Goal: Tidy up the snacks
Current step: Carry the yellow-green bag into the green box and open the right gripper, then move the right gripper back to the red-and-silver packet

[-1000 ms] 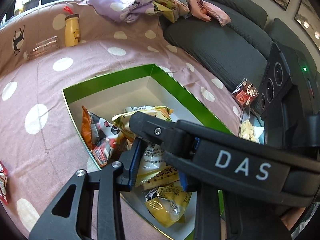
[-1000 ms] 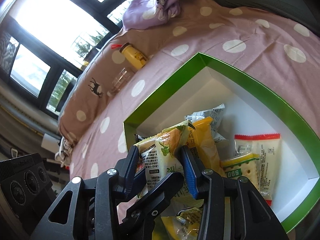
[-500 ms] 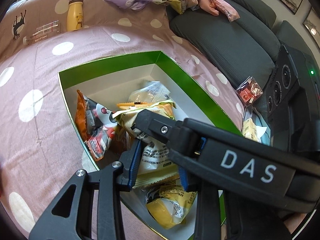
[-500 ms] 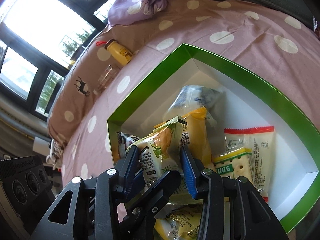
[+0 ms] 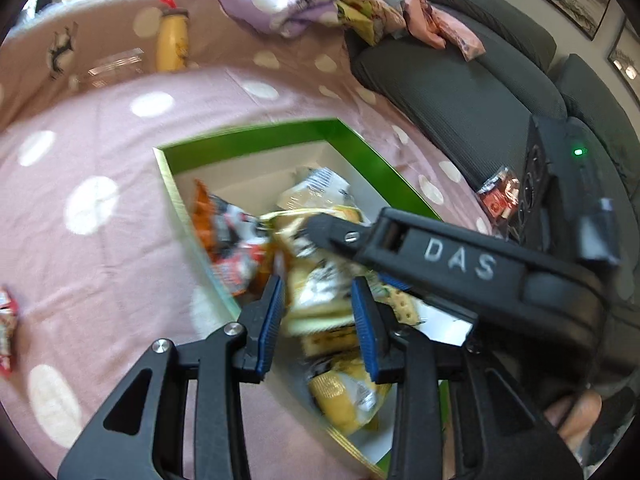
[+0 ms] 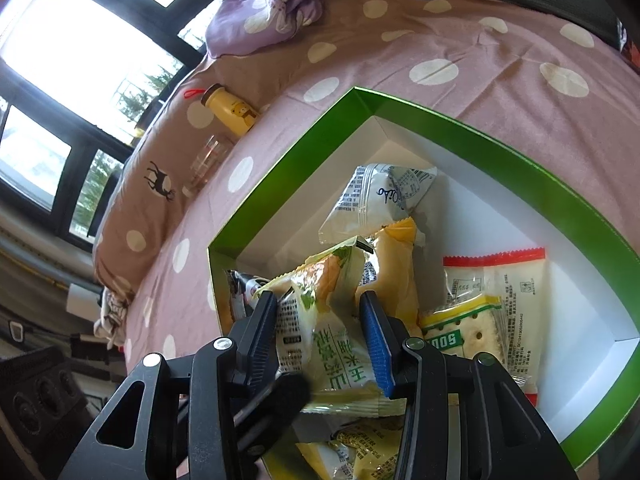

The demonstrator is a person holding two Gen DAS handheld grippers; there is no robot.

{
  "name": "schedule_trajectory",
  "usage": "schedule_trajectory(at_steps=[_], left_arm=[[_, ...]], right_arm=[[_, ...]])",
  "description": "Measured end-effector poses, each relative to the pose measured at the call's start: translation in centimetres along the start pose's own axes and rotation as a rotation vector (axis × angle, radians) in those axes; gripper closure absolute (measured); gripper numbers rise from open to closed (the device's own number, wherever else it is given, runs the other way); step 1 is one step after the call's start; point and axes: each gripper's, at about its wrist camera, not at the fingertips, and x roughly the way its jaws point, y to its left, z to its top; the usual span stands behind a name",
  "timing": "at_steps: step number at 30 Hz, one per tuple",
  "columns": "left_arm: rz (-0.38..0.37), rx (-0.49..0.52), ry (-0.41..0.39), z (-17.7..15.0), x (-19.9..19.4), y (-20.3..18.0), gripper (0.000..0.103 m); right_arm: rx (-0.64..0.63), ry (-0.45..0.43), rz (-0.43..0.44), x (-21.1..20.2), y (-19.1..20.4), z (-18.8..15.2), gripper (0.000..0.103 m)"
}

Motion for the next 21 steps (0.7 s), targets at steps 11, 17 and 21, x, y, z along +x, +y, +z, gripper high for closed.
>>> schedule_trajectory(at_steps=[11,17,21], left_arm=[[0.162,-0.132,-0.16,-2.9,-8.6,6.4,0.025],[0.325,-0.21,-0.211,-4.4,-12.8,10.3,0.015],[0.418,-0.264,-0.236,-6.1,-14.9,14.0,0.014]], right_arm=[[-0.007,-0.152,0.004,-2.2,2.1,-0.9,0.038],[-0.119,-0.158,0.07,-1.8,6.2,-2.3,0.033],[-0.206,-0.129,0.088,-0.9,9.1,-3.8,0.021]])
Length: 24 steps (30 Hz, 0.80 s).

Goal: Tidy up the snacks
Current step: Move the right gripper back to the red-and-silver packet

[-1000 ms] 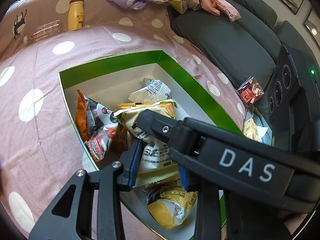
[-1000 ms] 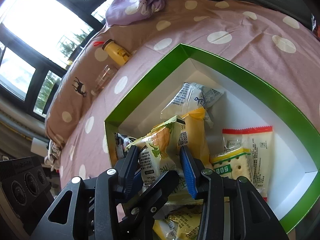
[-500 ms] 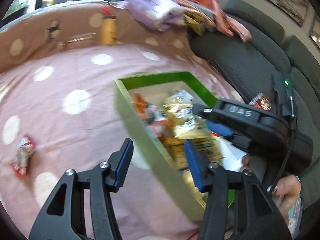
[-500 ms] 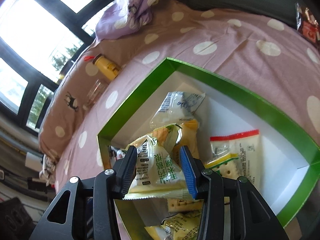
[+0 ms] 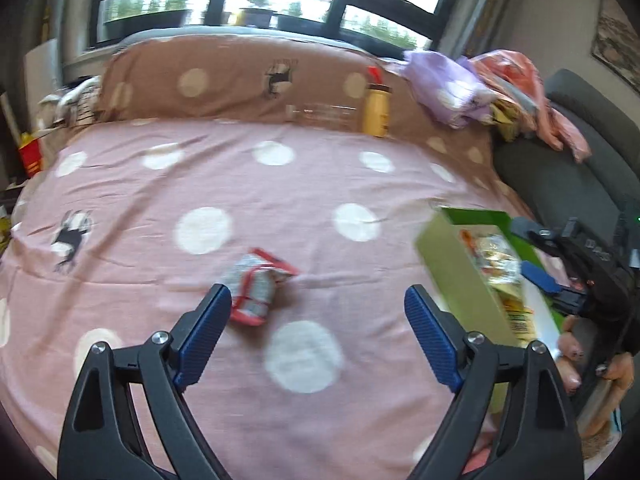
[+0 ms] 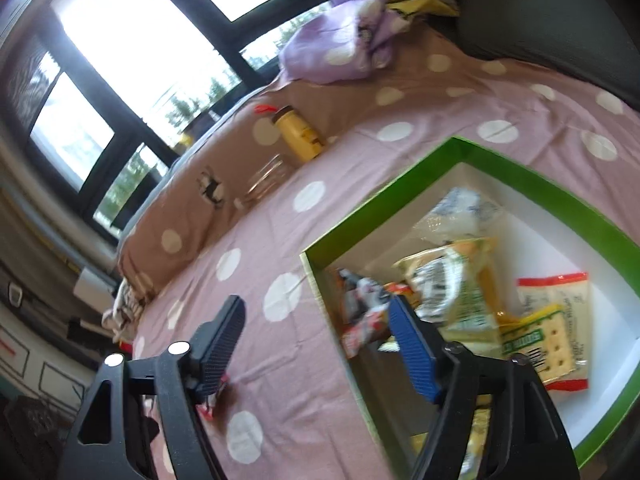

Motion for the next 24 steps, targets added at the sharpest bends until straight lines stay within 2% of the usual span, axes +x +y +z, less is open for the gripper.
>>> schedule_trajectory(at_steps=[3,7,9,11,13,18,21,24], left_arm=[[0.053,-0.091,0.003,-0.7,0.3,4.2,0.014],[0.041,-0.221,0.051,-0.5,0.6,8.3,0.015],[0.044,-0.251,0.015,-0.3,-0.5,9.8,0.014],[0.096,-0.267,-0.012,-0.3,-1.2,10.9,0.014],[0.17,-0.284,-0.009,-0.3,-1.3,11.9,0.014],[0.217,-0.34,0.016,-0.6,-1.0,13.8,0.014],[0.277,-0.321,0.028,-0.7,-0.7,13.9,0.014],[0.268,-0.324,0.042,-0.8,-0.4,14.2,0.014]], right_arm=[[-0.076,0.03,0.002,0.9,2.4,-1.1,0.021],[-0.103,0.072,-0.008,1.4,4.5,-2.5,0.021],[-0.115,0.092,0.027,1.5,5.6,-3.0,0.021],[-0.12,0.122,0.048,2.1,6.6,-3.3,0.021],[-0.124,0.166,0.072,3.4,7.7,-3.9,0.021],[-0.152,0.345,0.151,8.0,11.5,-5.6,0.021],[-0.197,0.394,0.118,10.4,13.7,-6.7,0.021],[-0.234,0.434,0.047,13.0,15.4,-7.9,0.021]])
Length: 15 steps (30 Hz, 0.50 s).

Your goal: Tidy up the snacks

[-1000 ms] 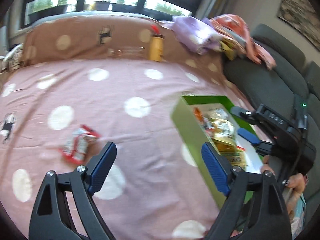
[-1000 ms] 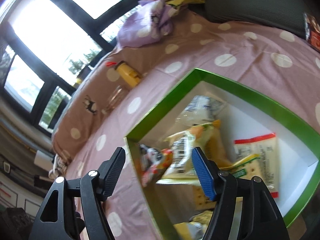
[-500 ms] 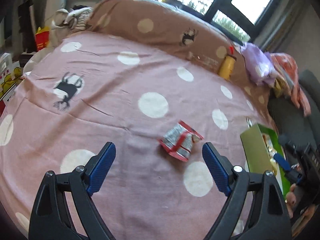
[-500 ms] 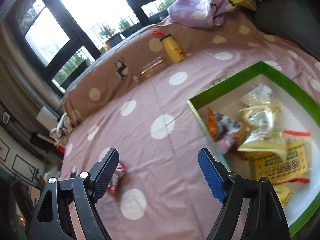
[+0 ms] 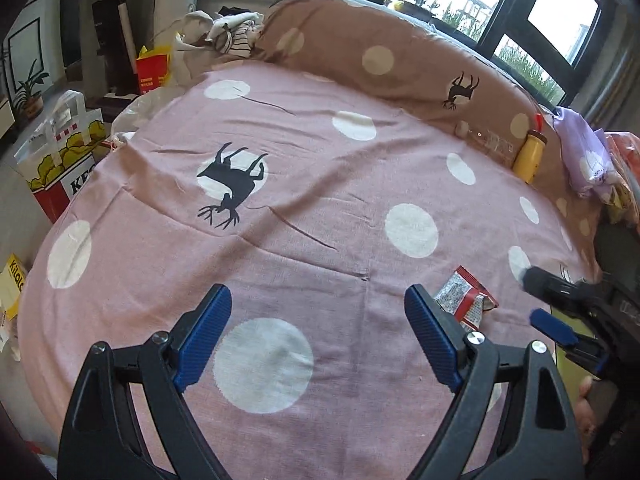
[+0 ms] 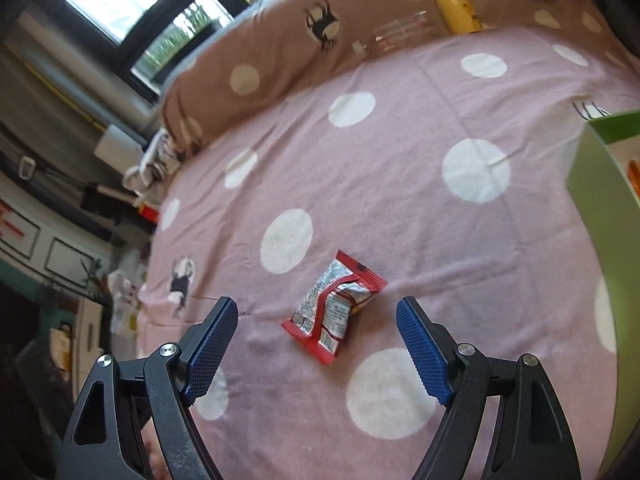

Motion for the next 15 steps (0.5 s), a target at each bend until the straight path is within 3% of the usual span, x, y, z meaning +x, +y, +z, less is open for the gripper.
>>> schedule_trajectory(at_steps=[4,8,12,15], left_arm=[[0.016,-0.007,-0.001,-0.1,0.0,0.4,0.015],[0.03,-0.026,0.001,-0.1,0.0,0.7,0.015],[0.062,-0.027,-0.01,0.0,-0.2,0.8,0.014],[0.064,-0.025,-0.008,-0.1,-0.2,0.8,0.014]], right_arm=[[-0.099,-0.007,-0.128,2.6,1.9,-0.3,0.021],[-0.114,0.049,-0.156,5.2,2.0,-0.6,0.023],[-0.213,0.035,-0.221,6.2,2.4,-1.4,0.048],[-0.254,0.024,-0.223,5.8,2.5,-1.8,0.05]])
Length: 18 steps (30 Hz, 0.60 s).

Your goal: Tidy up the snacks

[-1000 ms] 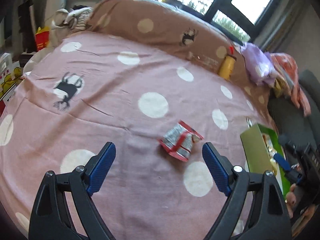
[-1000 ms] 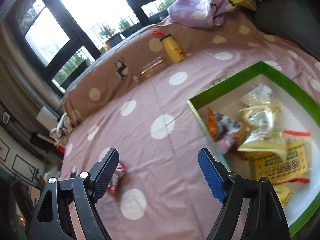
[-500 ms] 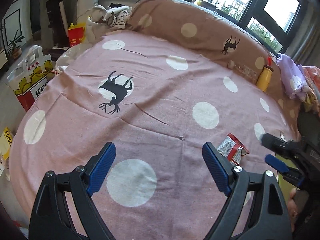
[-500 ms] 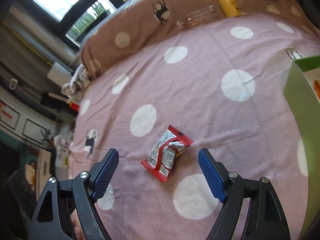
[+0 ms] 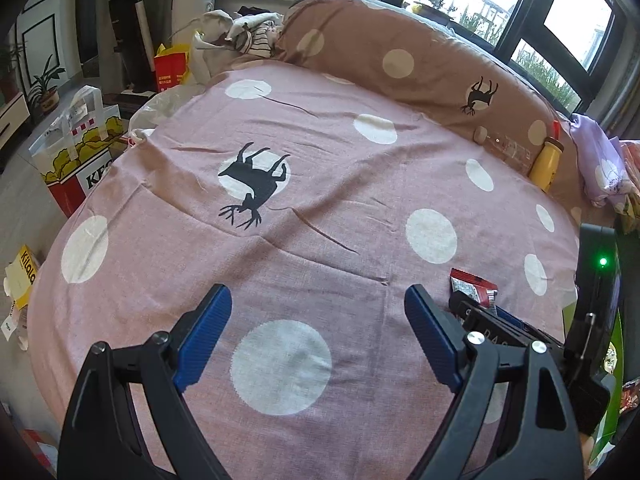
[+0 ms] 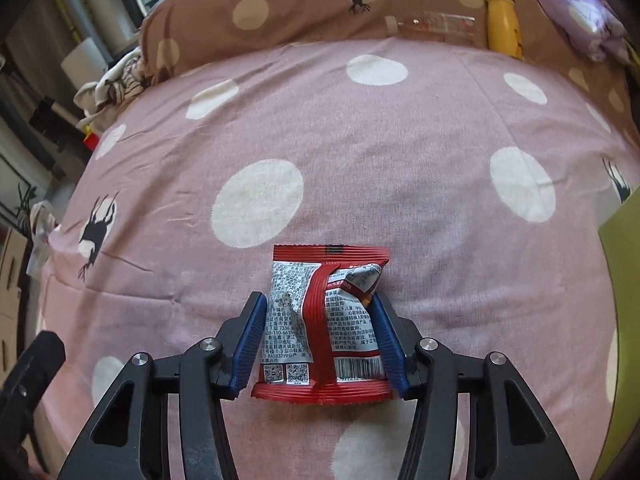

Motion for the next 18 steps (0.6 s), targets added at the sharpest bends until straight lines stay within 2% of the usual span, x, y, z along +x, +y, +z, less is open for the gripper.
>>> schedule_trajectory(at_steps=[10,18], left_arm=[[-0.034,0.026,0.017,-0.4,0.0,-0.9,0.014],[-0.078,0.029,0.041,-0.8,0.0,-1.6,0.015]], right_arm=[[-0.055,0.111,0.118,-2.6,-0.8,-2.5,0.053],[-0.082,0.098,0.124,-5.4,-1.6,-5.0,0.053]])
